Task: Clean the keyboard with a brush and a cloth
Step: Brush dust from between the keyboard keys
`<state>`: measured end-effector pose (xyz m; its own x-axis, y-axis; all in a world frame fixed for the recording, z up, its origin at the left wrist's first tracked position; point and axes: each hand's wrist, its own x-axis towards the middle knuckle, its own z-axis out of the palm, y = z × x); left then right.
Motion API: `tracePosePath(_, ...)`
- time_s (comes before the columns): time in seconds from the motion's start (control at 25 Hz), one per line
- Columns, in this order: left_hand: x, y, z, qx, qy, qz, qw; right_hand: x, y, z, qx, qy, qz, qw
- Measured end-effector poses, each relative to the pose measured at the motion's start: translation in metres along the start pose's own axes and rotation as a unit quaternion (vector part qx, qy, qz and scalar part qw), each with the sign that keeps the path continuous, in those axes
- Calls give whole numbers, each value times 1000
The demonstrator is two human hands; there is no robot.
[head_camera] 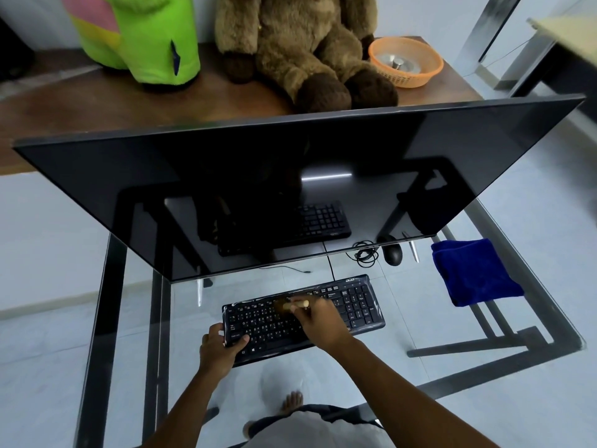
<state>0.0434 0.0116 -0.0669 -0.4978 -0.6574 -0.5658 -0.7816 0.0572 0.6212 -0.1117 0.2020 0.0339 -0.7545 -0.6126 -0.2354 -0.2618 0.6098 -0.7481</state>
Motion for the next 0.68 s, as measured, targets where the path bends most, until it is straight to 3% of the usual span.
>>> tracePosePath(0.08, 1, 0, 0, 0, 1, -1, 1000, -2, 8, -4, -11, 10, 11, 1000)
tracePosePath(0.36, 4, -4, 2, 3, 3, -1, 1000, -13, 44, -32, -29, 159, 108, 981)
tracePosePath(0.52, 5, -4, 3, 8, 3, -1, 1000, -15, 47, -32, -27, 83, 70, 994)
tracePosePath(0.68, 7, -8, 3, 7, 4, 0, 1000, -16, 48, -38, -27, 114, 82, 990)
